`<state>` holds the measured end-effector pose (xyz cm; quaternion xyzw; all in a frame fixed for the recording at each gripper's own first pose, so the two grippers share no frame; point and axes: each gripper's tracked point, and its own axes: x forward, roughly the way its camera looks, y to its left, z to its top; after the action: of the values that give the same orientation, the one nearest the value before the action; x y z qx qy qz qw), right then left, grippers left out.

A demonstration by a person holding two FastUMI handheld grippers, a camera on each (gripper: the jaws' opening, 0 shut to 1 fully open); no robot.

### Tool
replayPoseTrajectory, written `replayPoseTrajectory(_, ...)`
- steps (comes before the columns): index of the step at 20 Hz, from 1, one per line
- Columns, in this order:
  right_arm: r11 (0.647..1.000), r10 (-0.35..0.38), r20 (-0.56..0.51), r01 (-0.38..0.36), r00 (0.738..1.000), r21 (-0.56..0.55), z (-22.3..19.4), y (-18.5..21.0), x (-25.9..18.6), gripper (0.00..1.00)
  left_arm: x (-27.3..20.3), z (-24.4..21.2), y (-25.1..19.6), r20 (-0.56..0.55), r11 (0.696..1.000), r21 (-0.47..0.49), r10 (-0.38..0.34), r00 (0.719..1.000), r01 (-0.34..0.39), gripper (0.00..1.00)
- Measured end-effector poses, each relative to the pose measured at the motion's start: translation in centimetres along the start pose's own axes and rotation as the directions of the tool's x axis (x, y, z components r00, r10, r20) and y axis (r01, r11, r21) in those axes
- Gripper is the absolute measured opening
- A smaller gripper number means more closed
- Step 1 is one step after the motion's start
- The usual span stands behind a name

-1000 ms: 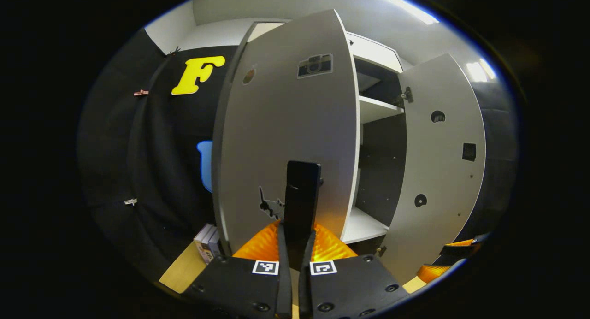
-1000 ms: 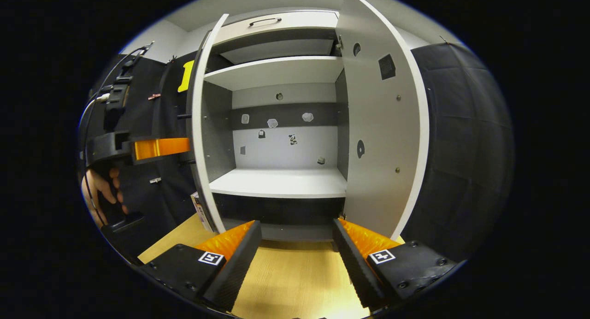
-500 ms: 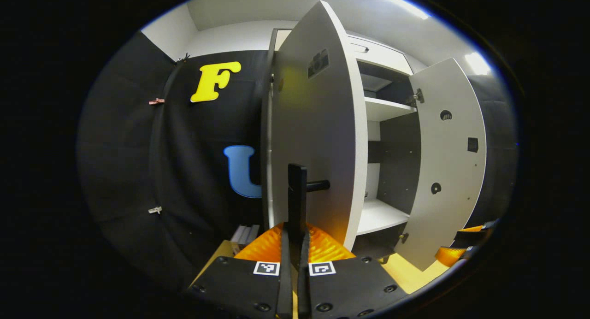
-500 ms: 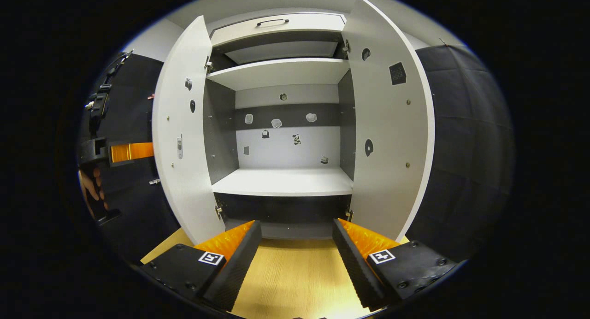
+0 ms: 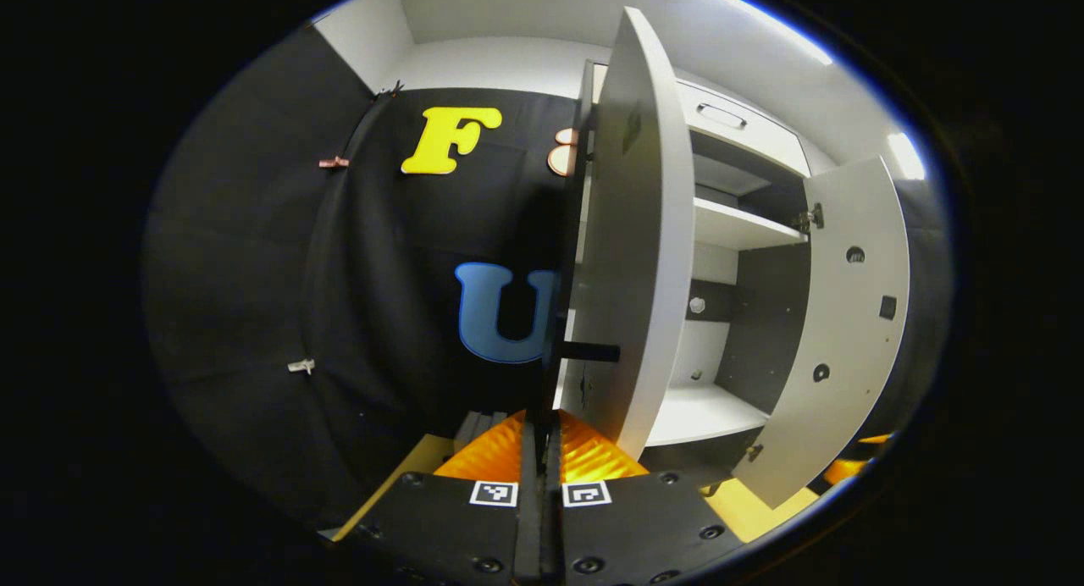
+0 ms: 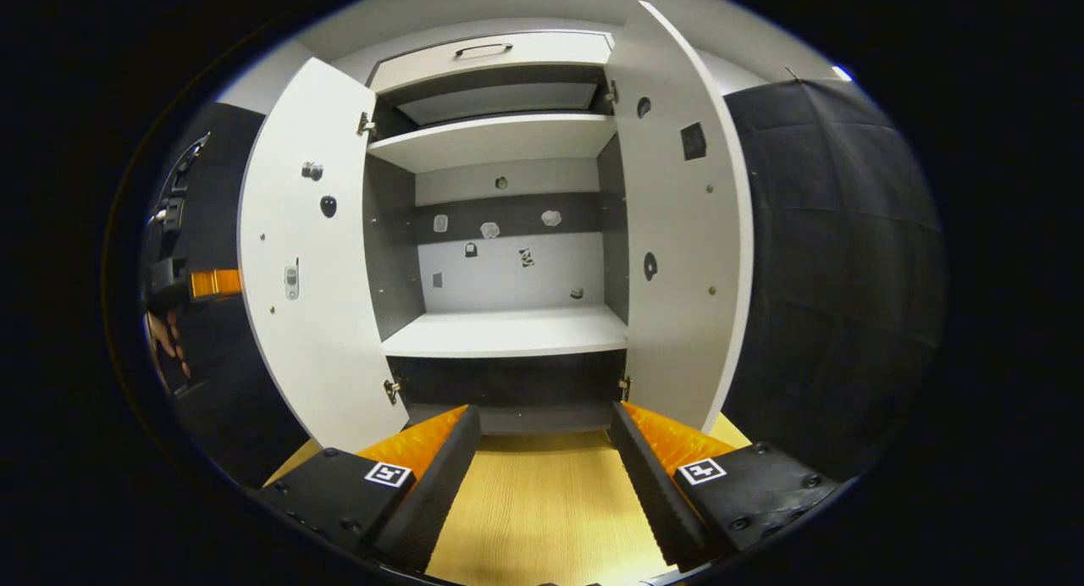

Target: Open the right door of the double-door shoe cabinet with the right hand, and open the left door with the left hand.

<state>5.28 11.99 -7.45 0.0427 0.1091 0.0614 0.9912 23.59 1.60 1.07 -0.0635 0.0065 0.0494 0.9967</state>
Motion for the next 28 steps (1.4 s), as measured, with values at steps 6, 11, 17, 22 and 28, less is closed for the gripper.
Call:
replayPoseTrajectory(6, 0.999, -0.049, 0.009, 0.049, 0.999, -0.015, 0.7, -2.2, -0.6, 0.98, -4.4, 0.3, -2.2, 0.007, 0.998, 0.063, -0.011, 1.0, 0.011, 0.04)
replayPoseTrajectory(11, 0.999, -0.03, 0.034, 0.03, 0.999, -0.015, 2.4, -1.6, -0.8, 0.98, -7.5, 0.5, -5.2, 0.024, 0.993, 0.083, -0.088, 0.996, 0.086, 0.17)
replayPoseTrajectory(17, 0.998, -0.033, 0.135, 0.039, 0.99, -0.041, 5.5, -1.5, -2.8, 0.98, -11.1, -0.4, -8.4, 0.066, 0.995, 0.024, -0.101, 0.993, 0.1, 0.96)
replayPoseTrajectory(22, 0.998, -0.053, 0.154, 0.059, 0.987, -0.032, 5.3, -2.7, -4.9, 0.98, -12.7, -1.3, -6.8, 0.081, 0.999, 0.012, -0.046, 0.996, 0.045, 0.98)
replayPoseTrajectory(28, 0.998, -0.069, 0.142, 0.07, 0.987, -0.004, 4.6, -3.8, -5.5, 0.98, -13.2, -2.2, -4.9, 0.081, 0.998, 0.063, -0.027, 0.996, 0.022, 0.98)
